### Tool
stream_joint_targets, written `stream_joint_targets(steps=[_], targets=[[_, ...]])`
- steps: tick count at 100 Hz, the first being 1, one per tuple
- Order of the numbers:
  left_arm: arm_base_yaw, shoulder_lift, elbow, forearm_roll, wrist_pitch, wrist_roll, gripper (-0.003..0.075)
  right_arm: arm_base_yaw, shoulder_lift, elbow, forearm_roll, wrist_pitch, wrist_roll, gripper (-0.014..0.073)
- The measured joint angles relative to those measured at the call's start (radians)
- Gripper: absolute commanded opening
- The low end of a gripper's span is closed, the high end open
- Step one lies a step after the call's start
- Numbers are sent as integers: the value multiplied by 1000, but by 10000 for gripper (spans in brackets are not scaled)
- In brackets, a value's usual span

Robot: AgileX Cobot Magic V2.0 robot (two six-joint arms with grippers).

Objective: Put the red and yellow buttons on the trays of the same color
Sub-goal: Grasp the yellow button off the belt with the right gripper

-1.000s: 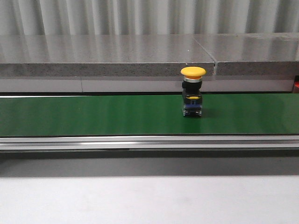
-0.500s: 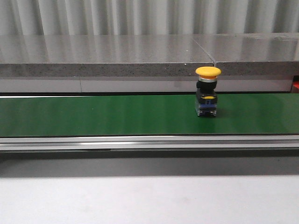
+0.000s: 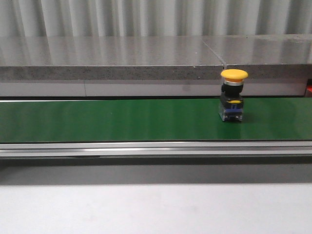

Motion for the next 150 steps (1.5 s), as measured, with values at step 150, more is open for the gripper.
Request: stream_joint_targets(steps=[150], targets=[[0,0,0,0,0,0,-20,360,-62,303,56,-152,14,528]])
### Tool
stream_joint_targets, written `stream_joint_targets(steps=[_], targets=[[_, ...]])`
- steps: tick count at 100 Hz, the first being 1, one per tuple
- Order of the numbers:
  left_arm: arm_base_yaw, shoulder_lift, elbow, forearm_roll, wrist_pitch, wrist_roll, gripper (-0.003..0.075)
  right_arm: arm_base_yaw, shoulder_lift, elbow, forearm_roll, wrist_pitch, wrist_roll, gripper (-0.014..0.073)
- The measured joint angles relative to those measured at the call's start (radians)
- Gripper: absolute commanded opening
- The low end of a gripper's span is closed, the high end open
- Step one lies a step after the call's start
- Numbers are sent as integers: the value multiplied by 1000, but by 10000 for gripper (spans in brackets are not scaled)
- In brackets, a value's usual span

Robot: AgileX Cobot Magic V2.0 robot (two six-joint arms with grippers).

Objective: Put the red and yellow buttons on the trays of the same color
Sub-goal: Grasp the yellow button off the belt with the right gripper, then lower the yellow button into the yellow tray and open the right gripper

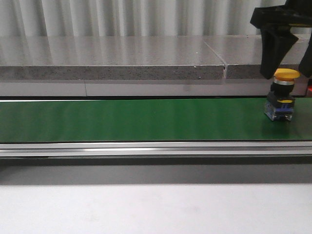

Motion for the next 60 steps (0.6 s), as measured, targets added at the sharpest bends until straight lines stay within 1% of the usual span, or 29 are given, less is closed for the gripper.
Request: stream_joint_targets(steps=[6,11,18,23,28,33,47,60], targets=[[0,0,0,0,0,0,-20,-12,19,0,-2,0,2,520],[0,0,0,0,0,0,-20,-21,32,0,-6,-2,4,489],[0,0,0,0,0,0,-20,-32,48,0,-15,-6,4,409],[0,0,0,0,0,0,-20,-34,57,0,-19,-9,6,337],[0,0,0,0,0,0,-20,-34,62,0,-19,-11,6,287],[0,0,0,0,0,0,-20,-34,67,0,-19,-11,6,255],[0,0,0,0,0,0,-20,-34,64,0,-32,11,6,244],[0,0,0,0,0,0,-20,-34,27,2,-42,101,6,244]])
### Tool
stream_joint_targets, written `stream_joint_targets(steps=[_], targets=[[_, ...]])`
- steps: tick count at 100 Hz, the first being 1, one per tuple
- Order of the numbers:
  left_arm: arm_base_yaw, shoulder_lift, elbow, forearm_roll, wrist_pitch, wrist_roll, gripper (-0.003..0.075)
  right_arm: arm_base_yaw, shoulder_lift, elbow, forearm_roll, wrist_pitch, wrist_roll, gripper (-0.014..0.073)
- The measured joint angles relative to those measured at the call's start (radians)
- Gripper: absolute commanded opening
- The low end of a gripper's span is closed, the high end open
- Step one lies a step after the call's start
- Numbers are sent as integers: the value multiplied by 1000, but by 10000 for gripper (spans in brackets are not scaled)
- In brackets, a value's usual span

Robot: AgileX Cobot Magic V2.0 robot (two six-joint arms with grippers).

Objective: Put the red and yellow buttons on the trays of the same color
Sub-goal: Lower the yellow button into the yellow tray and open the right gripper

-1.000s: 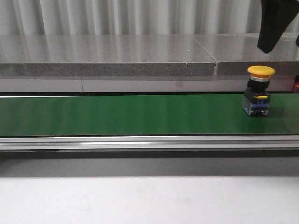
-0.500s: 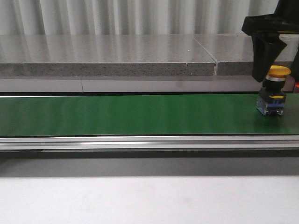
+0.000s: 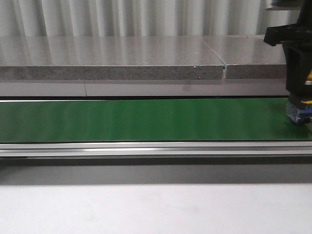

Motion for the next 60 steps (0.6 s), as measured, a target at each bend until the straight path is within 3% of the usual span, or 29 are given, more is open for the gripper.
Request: stream_joint_targets(steps=[23,60], targets=[[0,0,0,0,0,0,-20,-29,-119,1,-79,60,9,244],[0,0,0,0,0,0,-20,-260,-239,1,-125,176,13,244]])
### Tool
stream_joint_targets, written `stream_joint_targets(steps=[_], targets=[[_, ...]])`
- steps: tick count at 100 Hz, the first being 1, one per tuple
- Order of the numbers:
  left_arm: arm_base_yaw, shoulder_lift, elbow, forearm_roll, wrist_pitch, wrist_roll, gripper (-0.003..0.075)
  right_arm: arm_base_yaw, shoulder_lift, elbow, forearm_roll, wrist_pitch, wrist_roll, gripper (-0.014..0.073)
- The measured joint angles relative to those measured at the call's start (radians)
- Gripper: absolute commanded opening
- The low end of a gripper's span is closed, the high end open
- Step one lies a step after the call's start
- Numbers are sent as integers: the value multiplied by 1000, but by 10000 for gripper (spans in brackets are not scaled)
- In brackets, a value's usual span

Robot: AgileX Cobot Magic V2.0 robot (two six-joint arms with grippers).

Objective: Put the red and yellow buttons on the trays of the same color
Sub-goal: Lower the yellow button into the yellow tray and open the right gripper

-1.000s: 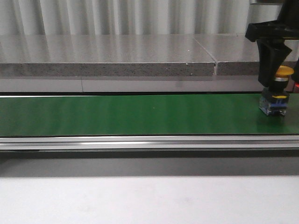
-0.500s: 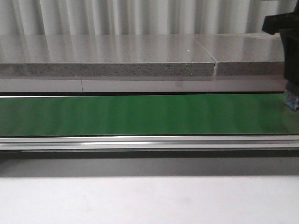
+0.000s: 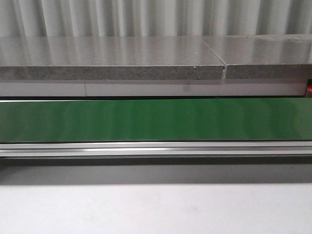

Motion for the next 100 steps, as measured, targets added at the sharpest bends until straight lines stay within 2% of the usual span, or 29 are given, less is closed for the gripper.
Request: stream_joint_targets(steps=[21,47,66,100], targets=[[0,0,0,0,0,0,-20,-150,-2,20,-6,-10,7,244],[0,0,0,0,0,0,-20,-295,5,145,-6,-183,57,244],[0,0,0,0,0,0,-20,-326,74,192,25,-321,59,244],[0,0,0,0,0,0,-20,-326,273,199,47,-481,59,246]])
